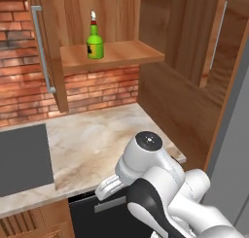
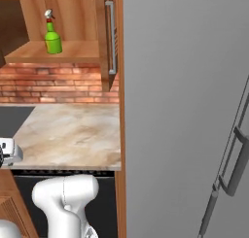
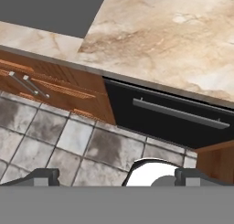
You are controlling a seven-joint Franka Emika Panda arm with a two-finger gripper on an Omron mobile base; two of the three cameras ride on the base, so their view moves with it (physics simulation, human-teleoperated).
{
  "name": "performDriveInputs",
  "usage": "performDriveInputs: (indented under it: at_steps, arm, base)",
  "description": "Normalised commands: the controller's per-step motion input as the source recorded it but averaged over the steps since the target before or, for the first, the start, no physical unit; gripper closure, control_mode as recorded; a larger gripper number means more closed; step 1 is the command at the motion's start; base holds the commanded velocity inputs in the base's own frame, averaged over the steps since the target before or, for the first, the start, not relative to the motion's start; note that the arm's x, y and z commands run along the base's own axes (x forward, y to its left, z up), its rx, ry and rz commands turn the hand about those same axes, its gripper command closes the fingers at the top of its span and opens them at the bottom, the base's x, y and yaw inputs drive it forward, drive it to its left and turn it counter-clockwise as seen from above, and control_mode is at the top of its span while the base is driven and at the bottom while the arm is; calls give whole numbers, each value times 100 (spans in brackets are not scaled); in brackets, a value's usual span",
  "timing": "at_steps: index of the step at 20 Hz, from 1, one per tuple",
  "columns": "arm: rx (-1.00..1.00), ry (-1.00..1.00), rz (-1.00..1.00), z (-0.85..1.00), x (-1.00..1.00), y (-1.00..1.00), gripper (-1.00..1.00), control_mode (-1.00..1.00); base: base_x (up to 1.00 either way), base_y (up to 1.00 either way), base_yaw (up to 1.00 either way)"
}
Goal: Move the cutting board and knife to the sink. Then move spray from the cabinet to the counter.
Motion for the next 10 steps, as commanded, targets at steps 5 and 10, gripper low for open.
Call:
performDriveInputs:
  at_steps: [5,10]
  arm:
    - [0,0,0,0,0,0,-100,100]
    - [0,0,0,0,0,0,-100,100]
  base:
    - [76,23,-1]
    - [60,0,0]
